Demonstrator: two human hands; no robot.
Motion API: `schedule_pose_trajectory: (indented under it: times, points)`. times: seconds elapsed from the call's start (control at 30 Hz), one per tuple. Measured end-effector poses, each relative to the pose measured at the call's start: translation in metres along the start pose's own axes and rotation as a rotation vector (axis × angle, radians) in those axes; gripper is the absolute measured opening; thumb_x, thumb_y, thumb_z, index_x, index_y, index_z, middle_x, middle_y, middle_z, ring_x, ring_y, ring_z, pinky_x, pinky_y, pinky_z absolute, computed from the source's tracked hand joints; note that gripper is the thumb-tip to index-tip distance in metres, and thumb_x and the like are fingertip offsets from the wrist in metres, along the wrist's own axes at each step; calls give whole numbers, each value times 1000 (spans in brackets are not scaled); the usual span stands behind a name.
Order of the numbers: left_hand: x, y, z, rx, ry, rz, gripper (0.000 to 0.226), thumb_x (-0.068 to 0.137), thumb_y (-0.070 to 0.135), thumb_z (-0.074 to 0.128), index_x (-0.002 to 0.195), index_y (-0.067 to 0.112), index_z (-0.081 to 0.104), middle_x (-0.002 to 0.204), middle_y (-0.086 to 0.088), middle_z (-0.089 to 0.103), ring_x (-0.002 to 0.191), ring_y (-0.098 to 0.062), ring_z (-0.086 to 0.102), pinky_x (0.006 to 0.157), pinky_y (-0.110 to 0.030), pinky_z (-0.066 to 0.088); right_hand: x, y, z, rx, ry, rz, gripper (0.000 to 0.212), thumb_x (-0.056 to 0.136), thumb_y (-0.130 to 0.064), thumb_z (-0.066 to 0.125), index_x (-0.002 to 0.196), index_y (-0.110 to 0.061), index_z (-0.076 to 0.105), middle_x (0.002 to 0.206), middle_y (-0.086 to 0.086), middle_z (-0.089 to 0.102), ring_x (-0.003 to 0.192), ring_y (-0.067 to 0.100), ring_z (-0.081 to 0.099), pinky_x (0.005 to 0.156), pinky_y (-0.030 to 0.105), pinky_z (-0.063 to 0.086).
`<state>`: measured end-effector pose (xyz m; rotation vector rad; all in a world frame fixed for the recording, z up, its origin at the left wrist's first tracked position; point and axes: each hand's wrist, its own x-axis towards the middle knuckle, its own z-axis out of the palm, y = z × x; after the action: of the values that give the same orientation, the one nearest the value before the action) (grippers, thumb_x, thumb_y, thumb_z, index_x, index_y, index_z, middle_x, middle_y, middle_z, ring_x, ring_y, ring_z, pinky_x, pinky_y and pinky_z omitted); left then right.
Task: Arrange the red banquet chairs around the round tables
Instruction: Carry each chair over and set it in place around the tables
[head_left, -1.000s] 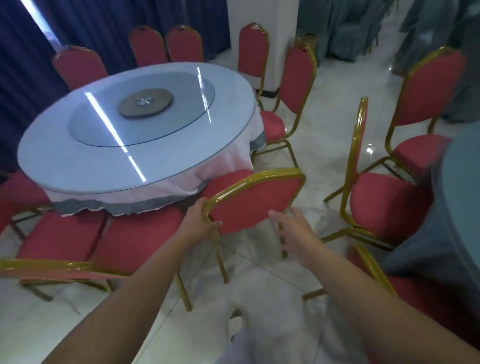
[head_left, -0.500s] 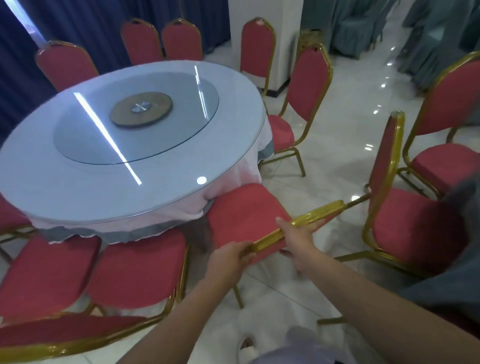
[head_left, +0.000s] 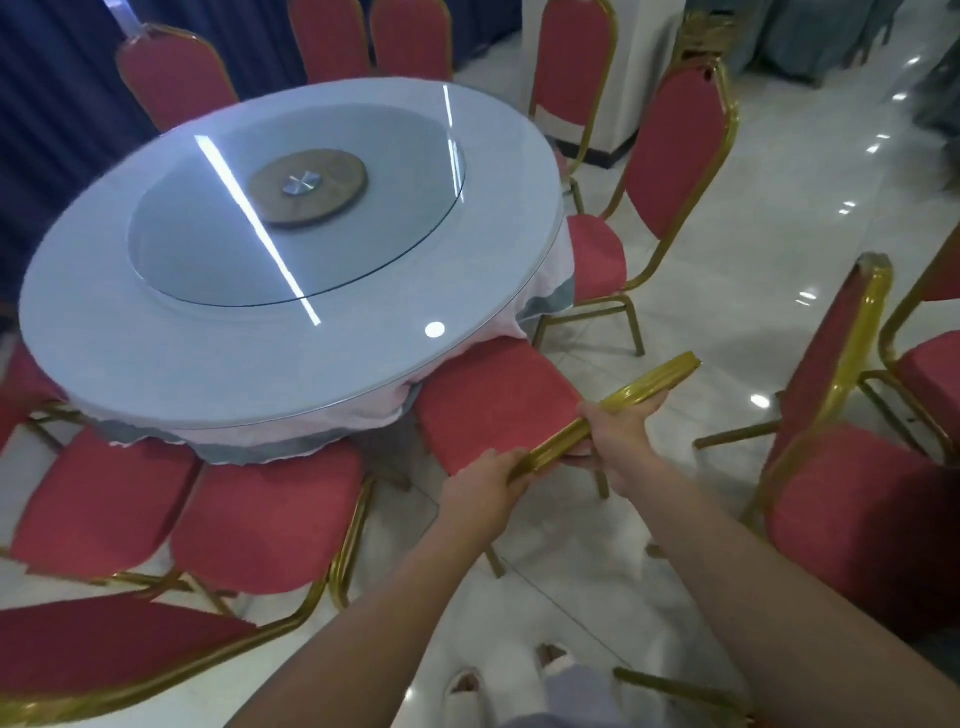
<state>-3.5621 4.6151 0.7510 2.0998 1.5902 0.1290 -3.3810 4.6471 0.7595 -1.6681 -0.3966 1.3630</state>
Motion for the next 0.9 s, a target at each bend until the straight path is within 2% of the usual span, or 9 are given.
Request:
schedule_pose_trajectory:
  times: [0.17, 0.23, 0.3, 0.47, 0.57, 0.63, 0.7, 0.8, 0.9]
  points:
    - [4, 0, 4, -246, -81, -71, 51, 95, 28, 58, 144, 31, 44, 126, -1, 53, 117, -19, 51, 96, -26, 39, 8, -5, -5, 41, -28, -36, 120, 87, -20, 72, 139, -54, -31, 136, 12, 54, 114, 35, 61, 87, 58, 55]
    - [-13, -17, -2, -300, -107, -103, 60, 94, 31, 62, 149, 28, 37, 139, -1, 46, 129, -16, 44, 98, -19, 31, -6, 2, -4, 83, -36, -39, 105, 82, -34, 78, 147, -53, -2, 127, -6, 56, 114, 26, 60, 78, 56, 57]
    - [-38, -43, -14, -349, -95, -163, 62, 94, 35, 62, 149, 27, 36, 145, 3, 43, 133, -13, 40, 102, -20, 30, -29, 25, 8, 44, -65, 42, 93, 73, -48, 82, 146, -42, 25, 125, -11, 55, 117, 23, 55, 80, 54, 55]
    - [-115, -150, -66, -377, 5, -367, 52, 93, 30, 65, 142, 26, 47, 138, 9, 48, 126, -11, 46, 103, -29, 39, -111, 121, 86, -471, -501, 240, 71, 81, -49, 75, 140, -29, 40, 138, 1, 46, 117, 23, 49, 94, 46, 48]
    - [-168, -226, -113, -381, 84, -452, 40, 98, 22, 56, 137, 28, 52, 134, 10, 51, 118, -12, 53, 97, -32, 48, -157, 154, 151, -670, -721, 86, 70, 81, -41, 75, 142, -29, 42, 134, -6, 46, 113, 13, 50, 94, 34, 46]
    - [-200, -281, -148, -333, 139, -467, 49, 94, 0, 45, 134, 26, 56, 134, 4, 56, 116, -15, 57, 96, -35, 51, -188, 170, 202, -774, -848, -66, 74, 78, -41, 76, 143, -30, 42, 137, -7, 46, 119, 11, 49, 96, 31, 44]
    - [-231, -335, -182, -212, 179, -489, 62, 84, -12, 42, 132, 23, 60, 137, 2, 56, 115, -12, 53, 93, -27, 45, -220, 189, 258, -880, -908, -233, 83, 76, -43, 76, 148, -28, 37, 145, -6, 41, 130, 15, 43, 103, 31, 41]
    - [-281, -412, -220, -26, 136, -523, 62, 83, -10, 54, 136, 22, 57, 143, -3, 50, 126, -21, 49, 93, -27, 41, -271, 218, 343, -1110, -930, -517, 91, 77, -48, 73, 152, -27, 26, 153, -4, 34, 138, 21, 37, 110, 43, 34]
    - [-320, -474, -233, 172, -7, -565, 67, 86, 1, 58, 145, 29, 43, 151, -4, 40, 137, -28, 35, 109, -42, 36, -307, 246, 409, -1273, -956, -645, 79, 82, -38, 71, 147, -25, 29, 145, 3, 45, 129, 29, 47, 103, 47, 40]
